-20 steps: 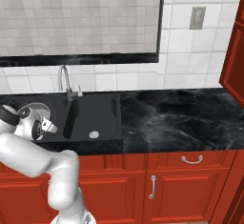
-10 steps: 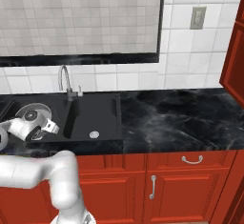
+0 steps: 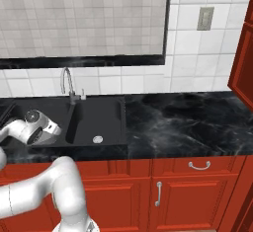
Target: Move the pot and pan from the stove into the sink.
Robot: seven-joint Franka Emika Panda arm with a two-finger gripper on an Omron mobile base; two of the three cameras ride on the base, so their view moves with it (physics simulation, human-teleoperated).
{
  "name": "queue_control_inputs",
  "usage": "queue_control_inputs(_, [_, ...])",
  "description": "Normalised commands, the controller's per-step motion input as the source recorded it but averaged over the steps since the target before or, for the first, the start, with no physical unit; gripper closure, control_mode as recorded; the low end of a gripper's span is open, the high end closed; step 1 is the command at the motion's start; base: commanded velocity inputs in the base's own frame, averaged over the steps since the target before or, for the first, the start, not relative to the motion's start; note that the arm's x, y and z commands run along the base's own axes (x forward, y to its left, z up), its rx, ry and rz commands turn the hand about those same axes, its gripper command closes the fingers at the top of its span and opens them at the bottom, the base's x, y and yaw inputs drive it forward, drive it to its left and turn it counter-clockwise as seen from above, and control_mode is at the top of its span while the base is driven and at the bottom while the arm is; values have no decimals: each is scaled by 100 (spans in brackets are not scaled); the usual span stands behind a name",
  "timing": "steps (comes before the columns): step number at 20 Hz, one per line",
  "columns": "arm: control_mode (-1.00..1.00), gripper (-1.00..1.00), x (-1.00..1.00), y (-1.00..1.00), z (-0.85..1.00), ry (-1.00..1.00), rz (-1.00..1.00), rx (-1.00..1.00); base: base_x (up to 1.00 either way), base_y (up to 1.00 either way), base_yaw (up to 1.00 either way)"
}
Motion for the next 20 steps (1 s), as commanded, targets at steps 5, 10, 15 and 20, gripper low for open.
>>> queue_control_inputs(5, [-100, -100, -2, -1, 100, 9, 0, 7, 0, 0, 0])
queue_control_inputs(10, [-100, -100, -16, -2, 100, 13, 0, 6, 0, 0, 0])
queue_control_inputs(15, [-100, -100, -40, -7, 90, 16, 0, 4, 0, 0, 0])
queue_control_inputs(20, [-100, -100, -67, -4, 68, 15, 0, 0, 0, 0, 0])
